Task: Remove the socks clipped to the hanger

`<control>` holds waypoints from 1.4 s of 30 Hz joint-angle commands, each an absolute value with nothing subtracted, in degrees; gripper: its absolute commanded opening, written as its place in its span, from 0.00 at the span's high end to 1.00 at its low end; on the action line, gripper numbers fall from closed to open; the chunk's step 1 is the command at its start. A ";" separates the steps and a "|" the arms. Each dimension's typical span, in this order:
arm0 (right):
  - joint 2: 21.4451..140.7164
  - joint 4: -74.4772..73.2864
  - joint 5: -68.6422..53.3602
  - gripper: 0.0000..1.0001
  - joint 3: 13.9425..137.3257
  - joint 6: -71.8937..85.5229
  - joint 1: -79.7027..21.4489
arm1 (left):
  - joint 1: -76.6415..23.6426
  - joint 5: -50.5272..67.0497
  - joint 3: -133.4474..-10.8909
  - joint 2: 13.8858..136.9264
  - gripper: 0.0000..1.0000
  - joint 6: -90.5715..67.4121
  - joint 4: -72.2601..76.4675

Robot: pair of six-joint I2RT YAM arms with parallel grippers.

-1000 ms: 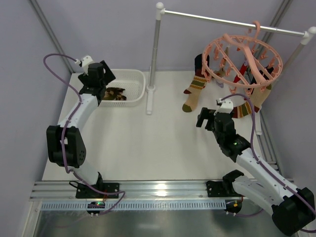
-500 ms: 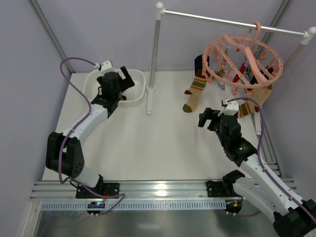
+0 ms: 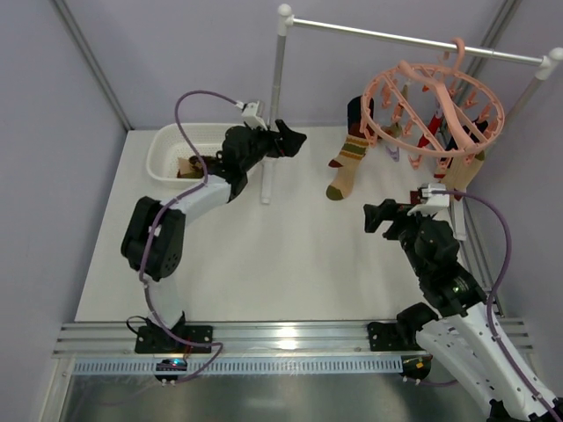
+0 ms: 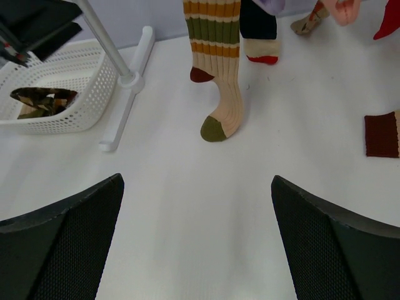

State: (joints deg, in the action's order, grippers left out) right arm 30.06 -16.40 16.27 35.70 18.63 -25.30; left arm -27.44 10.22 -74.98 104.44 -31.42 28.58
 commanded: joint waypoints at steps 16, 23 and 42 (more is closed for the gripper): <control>19.51 -25.58 20.57 0.00 42.28 17.49 -25.14 | -35.59 23.12 -93.60 129.02 0.00 -31.03 47.11; 20.13 -24.87 19.78 0.00 41.92 17.23 -25.05 | -37.27 16.54 -95.19 131.31 0.01 -25.84 45.26; 21.27 -22.85 18.55 0.00 40.96 16.35 -25.14 | -38.58 15.99 -107.05 140.27 0.17 -23.64 41.40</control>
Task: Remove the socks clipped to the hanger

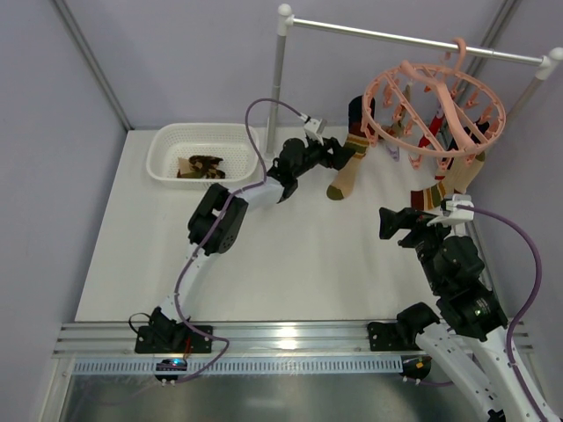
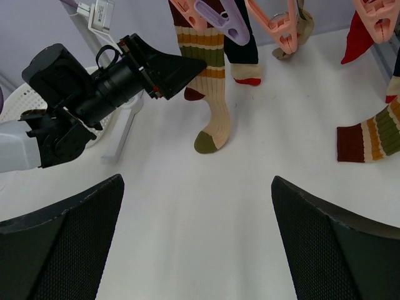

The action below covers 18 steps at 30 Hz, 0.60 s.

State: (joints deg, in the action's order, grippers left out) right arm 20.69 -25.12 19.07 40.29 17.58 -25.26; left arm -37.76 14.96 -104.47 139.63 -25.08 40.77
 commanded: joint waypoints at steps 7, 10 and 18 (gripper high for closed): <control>21.53 -22.24 18.37 0.00 40.52 16.08 -25.14 | -39.90 18.01 -107.23 140.28 0.47 -23.29 41.13; 21.80 -21.89 18.37 0.00 40.34 16.08 -25.14 | -40.60 18.81 -106.70 139.83 0.50 -22.77 41.05; 22.24 -21.45 18.28 0.00 39.90 16.00 -25.14 | -41.84 18.90 -102.76 136.85 0.88 -22.06 41.48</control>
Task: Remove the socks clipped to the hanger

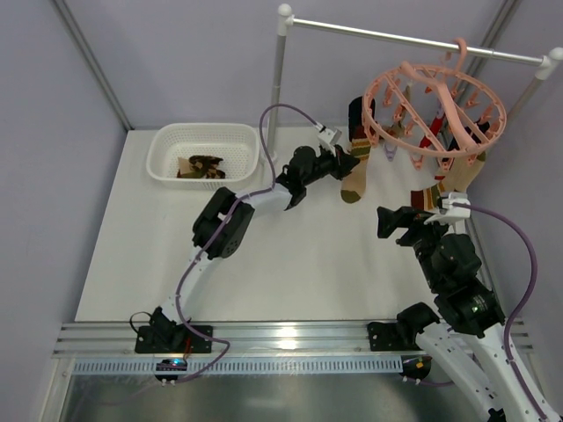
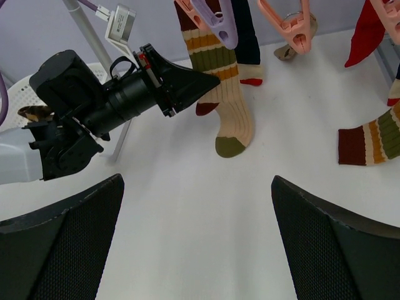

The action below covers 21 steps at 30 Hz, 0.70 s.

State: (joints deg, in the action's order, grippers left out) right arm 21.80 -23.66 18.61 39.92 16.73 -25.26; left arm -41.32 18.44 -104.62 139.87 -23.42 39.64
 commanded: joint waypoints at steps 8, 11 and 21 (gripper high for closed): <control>22.94 -21.62 18.90 0.00 40.25 16.17 -25.14 | -44.29 12.23 -85.99 124.64 1.00 -18.64 46.22; 23.73 -21.71 19.42 0.00 40.34 16.52 -25.05 | -45.26 10.47 -82.19 119.89 1.00 -17.84 46.41; 29.44 -19.25 20.13 0.00 42.97 16.96 -25.05 | -52.11 2.39 -78.58 111.45 1.00 -10.38 36.66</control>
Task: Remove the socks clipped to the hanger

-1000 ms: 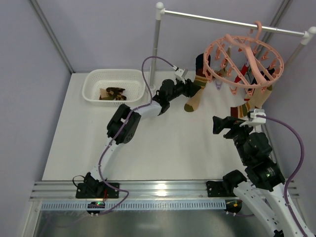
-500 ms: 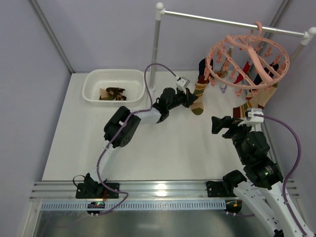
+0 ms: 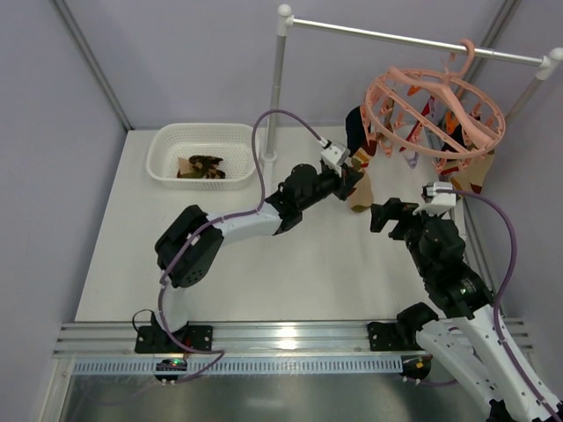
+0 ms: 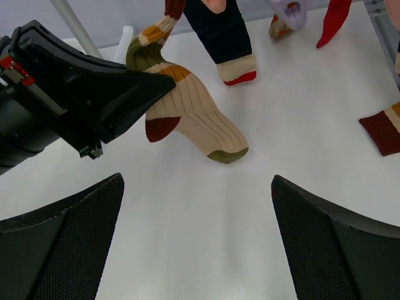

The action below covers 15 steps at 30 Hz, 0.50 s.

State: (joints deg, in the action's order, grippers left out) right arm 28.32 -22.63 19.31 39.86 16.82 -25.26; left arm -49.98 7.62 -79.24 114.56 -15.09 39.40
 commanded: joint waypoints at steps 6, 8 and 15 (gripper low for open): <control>34.70 -19.07 20.13 0.00 50.70 15.56 -25.14 | -55.81 -3.68 -75.85 107.85 1.00 -8.96 33.40; 36.81 -19.16 19.60 0.00 54.13 14.86 -25.14 | -57.21 -5.70 -74.63 106.88 1.00 -8.62 32.53; 48.24 -21.62 18.55 0.00 63.71 14.06 -25.05 | -59.50 -8.96 -73.04 102.92 1.00 -9.22 29.71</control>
State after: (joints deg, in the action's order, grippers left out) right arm 45.17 -21.19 19.20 60.66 15.25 -25.26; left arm -58.74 -5.74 -73.25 107.39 -9.78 29.98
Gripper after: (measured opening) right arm 0.996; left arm 0.008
